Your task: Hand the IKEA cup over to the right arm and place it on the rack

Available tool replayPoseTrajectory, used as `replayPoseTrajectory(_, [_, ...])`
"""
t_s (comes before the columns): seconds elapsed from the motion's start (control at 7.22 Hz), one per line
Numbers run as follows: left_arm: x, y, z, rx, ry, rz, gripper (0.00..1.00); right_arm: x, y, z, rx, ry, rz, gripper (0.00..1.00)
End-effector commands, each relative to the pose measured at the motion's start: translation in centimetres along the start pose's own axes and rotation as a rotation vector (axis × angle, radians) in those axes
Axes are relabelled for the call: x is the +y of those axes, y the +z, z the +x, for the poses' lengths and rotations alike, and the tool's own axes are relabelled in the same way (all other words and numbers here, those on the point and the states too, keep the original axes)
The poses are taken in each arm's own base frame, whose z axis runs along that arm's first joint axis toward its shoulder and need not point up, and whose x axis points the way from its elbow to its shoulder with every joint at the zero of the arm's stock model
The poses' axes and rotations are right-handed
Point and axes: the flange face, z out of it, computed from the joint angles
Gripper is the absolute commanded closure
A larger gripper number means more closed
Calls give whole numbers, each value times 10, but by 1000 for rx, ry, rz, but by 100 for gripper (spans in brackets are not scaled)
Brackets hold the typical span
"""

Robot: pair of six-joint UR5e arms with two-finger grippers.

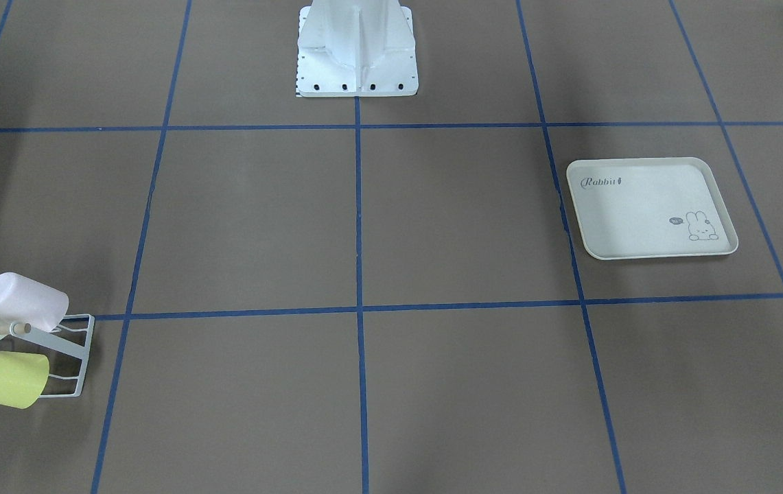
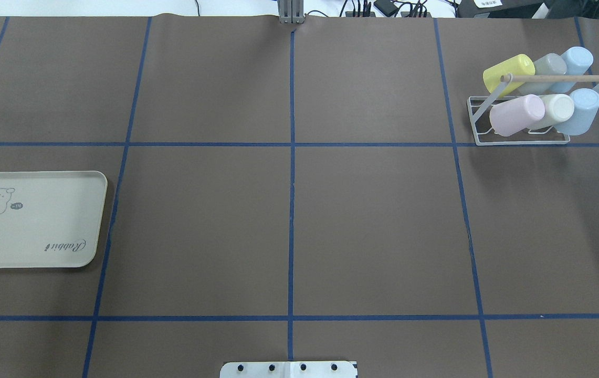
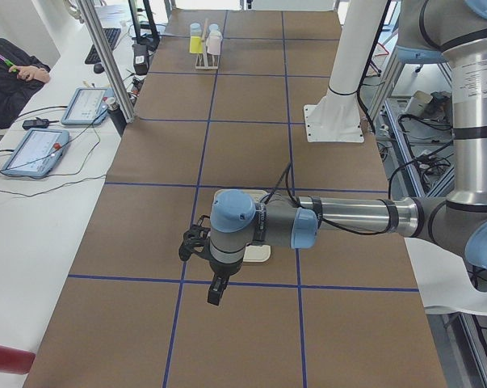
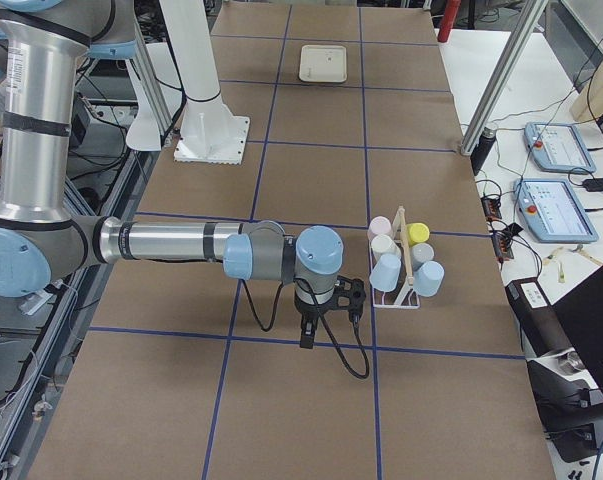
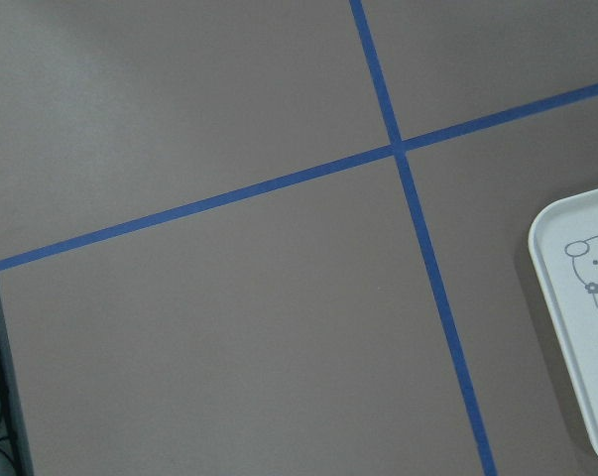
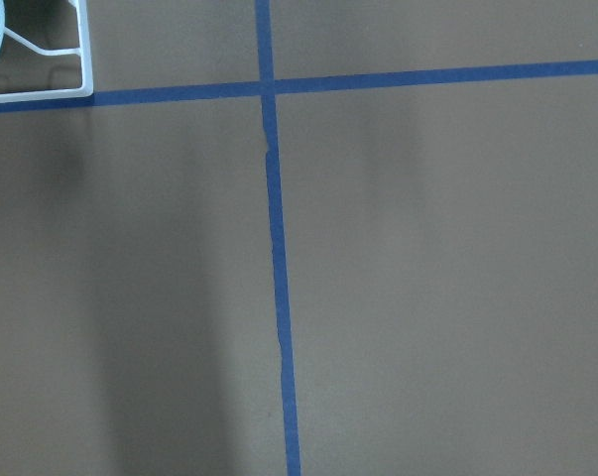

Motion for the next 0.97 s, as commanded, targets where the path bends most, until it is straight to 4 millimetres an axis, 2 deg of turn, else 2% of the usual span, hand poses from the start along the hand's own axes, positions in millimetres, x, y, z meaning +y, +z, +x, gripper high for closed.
replayPoseTrajectory(0.0, [1,6,5,16,2,-19,0,0,0,0,0,0,-3,0])
replayPoseTrajectory(0.14, [0,18,12,30,6,-64,0,1,1,0,-1,2,-6,0])
replayPoseTrajectory(0.83, [-5,26,23,39,37,-87,0,1,1,0,-1,1,-4,0])
